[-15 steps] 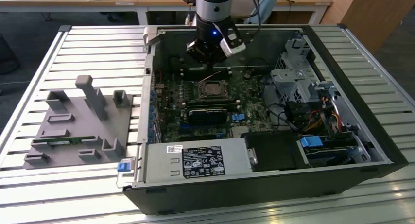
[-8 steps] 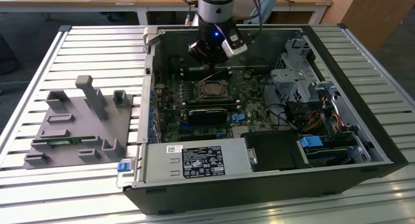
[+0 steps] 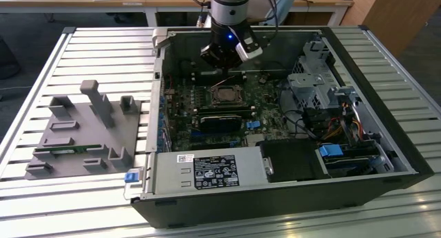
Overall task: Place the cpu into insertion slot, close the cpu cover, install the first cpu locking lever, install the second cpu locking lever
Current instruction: 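Install the first cpu locking lever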
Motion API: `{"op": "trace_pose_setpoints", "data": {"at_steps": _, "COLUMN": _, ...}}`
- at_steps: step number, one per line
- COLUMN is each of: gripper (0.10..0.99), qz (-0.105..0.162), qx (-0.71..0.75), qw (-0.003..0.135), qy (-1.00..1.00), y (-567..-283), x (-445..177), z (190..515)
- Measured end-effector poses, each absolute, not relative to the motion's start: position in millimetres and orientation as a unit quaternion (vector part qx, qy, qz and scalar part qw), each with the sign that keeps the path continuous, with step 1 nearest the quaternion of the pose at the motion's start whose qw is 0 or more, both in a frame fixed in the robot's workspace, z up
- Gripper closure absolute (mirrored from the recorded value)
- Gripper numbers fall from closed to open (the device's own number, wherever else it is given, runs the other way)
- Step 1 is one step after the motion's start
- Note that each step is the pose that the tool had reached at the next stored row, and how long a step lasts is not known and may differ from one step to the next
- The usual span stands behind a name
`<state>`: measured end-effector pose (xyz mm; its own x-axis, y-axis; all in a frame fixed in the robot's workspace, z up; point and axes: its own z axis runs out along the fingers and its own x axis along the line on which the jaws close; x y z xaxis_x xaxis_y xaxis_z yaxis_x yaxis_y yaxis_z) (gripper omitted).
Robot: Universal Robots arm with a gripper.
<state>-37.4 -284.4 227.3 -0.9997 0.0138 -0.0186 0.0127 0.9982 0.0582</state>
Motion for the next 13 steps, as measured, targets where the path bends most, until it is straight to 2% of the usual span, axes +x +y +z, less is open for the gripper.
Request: {"op": "trace_pose_setpoints", "data": {"at_steps": 13, "gripper": 0.973, "qz": 0.029, "qx": 0.007, "qw": 0.009, "qy": 1.0, "y": -279.6, "x": -31.8, "z": 223.4}}
